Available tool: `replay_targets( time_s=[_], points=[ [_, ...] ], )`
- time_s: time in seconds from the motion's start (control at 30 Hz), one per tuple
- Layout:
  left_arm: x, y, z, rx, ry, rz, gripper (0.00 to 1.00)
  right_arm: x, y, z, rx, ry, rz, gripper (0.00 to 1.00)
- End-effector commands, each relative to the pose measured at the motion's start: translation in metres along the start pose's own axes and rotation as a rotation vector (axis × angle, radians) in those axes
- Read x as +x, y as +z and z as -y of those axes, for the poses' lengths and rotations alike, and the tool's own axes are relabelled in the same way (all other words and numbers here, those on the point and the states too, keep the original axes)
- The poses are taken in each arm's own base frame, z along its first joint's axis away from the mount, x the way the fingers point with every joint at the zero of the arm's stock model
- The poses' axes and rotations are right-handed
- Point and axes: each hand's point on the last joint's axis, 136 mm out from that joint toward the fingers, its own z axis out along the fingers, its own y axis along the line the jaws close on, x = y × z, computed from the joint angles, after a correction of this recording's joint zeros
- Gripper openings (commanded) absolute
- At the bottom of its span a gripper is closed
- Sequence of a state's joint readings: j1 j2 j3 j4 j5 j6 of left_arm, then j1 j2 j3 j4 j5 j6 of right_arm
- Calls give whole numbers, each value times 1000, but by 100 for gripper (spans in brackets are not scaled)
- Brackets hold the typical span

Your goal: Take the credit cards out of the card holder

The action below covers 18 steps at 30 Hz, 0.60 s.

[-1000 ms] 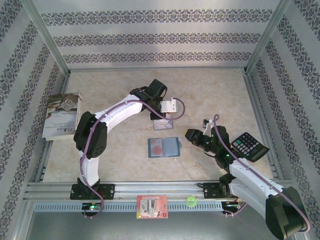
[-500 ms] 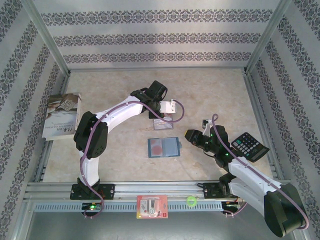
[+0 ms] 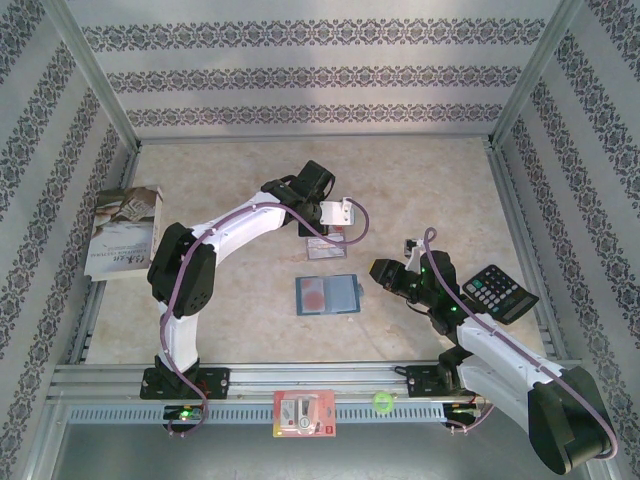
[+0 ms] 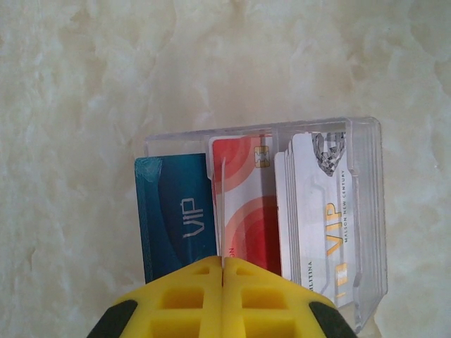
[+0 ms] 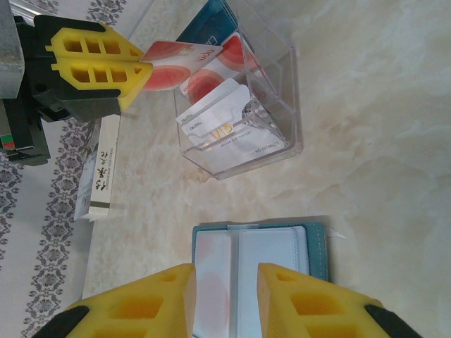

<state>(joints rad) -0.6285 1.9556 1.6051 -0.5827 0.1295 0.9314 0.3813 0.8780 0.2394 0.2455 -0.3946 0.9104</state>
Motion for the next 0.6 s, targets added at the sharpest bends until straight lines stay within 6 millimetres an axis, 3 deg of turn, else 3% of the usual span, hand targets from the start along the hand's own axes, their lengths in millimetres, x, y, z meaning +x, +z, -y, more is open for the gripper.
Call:
replay_targets(
  time_s=[0.0,0.37,0.4,0.57],
  points=[
    [-4,9,9,34,-13,15,0,-3,-1,-3,-18,-2,8,30],
    [0,24,1,6,-46,-20,0,-3,-1,-4,-21,-3,6,30],
    [-1,23,-1,-1,-50,-16,6,-3,-1,-4,-21,-2,6,30],
    [-2,19,-9,-48,-60,-13,16,-3,0,-3,-19,-4,6,30]
  ],
)
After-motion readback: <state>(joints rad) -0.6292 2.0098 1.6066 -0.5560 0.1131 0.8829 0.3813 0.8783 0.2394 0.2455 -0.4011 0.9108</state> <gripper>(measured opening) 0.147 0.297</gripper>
